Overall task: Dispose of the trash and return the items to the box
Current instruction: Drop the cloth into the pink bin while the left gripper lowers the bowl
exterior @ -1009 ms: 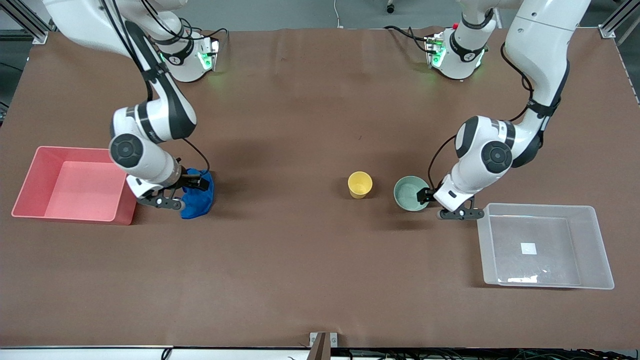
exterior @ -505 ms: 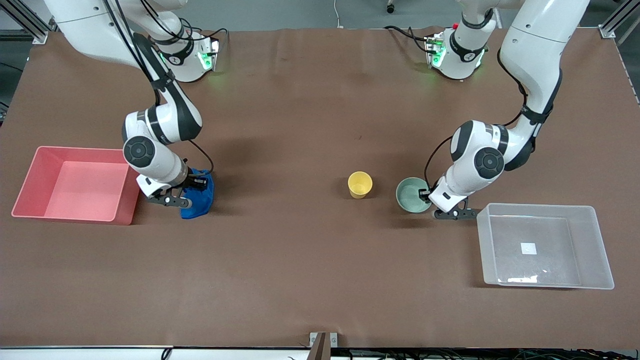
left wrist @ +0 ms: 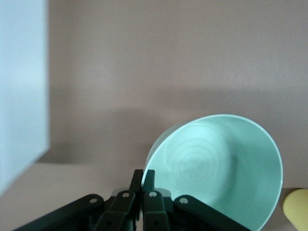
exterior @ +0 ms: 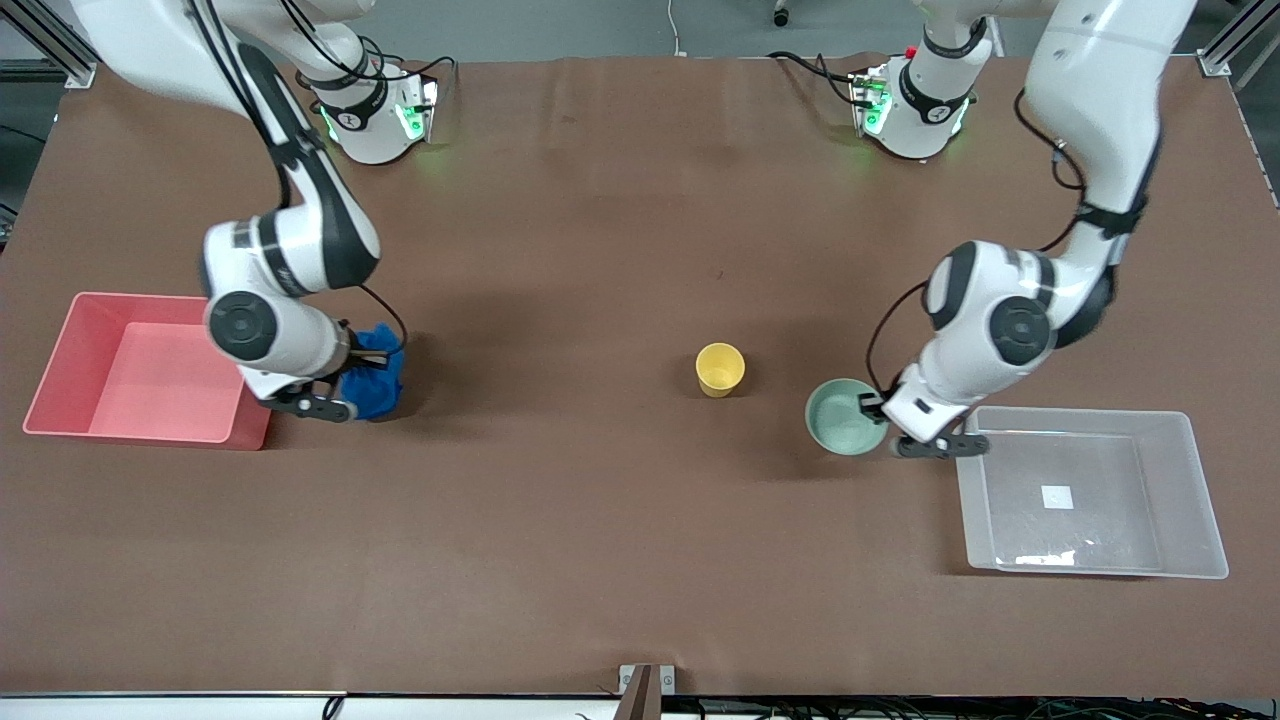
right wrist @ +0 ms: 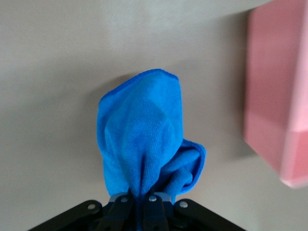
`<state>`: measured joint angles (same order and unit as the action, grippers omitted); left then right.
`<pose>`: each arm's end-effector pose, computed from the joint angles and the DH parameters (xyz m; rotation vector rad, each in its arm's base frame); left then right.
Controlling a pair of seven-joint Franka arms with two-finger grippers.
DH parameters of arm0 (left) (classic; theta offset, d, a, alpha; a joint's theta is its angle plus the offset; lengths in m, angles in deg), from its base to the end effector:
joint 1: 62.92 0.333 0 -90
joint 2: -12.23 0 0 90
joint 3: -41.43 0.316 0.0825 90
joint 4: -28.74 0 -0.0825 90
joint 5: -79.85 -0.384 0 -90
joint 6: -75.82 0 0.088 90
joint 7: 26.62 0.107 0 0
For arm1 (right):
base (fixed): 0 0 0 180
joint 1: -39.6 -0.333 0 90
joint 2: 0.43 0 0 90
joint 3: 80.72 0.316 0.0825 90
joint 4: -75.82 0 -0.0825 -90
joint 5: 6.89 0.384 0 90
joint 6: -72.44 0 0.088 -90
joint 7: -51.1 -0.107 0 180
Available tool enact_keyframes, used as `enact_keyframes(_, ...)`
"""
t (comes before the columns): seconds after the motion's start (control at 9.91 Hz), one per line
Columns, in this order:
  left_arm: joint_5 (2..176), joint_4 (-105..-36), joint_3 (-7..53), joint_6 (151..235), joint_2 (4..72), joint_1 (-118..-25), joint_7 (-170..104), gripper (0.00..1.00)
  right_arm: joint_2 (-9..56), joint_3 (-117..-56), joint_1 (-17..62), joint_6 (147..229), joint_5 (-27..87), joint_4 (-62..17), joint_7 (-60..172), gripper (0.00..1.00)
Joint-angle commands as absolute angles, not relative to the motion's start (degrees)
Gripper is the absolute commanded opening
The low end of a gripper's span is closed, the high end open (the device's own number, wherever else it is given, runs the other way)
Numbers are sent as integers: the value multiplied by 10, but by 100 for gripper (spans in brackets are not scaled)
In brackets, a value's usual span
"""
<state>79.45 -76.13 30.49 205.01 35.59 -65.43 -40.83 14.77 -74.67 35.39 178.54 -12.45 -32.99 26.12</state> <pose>0.6280 -0.1411 0.3164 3.0679 0.0385 0.0103 0.5704 0.0931 0.3419 2.9447 -0.3174 -0.4145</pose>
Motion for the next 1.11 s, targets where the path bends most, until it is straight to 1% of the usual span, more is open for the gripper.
enact_keyframes(0.0, 773, -682, 306, 1967, 358, -610, -347, 0, 84, -749, 413, 1685, -125, -302, 359, 1)
enact_keyframes(0.1, 764, -666, 307, 1964, 361, -579, -291, 0, 68, -768, 438, 1673, -126, -303, 430, 1)
enact_keyframes(0.3, 744, -640, 307, 1965, 397, -506, -161, 0, 66, -853, 438, 1676, -134, -303, 560, 1)
enact_keyframes(0.4, 733, -616, 306, 1965, 427, -470, -111, 0, 70, -883, 441, 1695, -136, -308, 612, 1)
enact_keyframes(0.61, 732, -586, 306, 1969, 482, -442, -79, 0, 84, -935, 447, 1787, -135, -345, 702, 1)
enact_keyframes(0.81, 732, -553, 307, 1976, 533, -438, -86, 0, 108, -951, 453, 1869, -132, -385, 724, 2)
enact_keyframes(1.01, 735, -546, 306, 2003, 563, -434, -89, 0, 134, -951, 453, 1905, -128, -398, 723, 3)
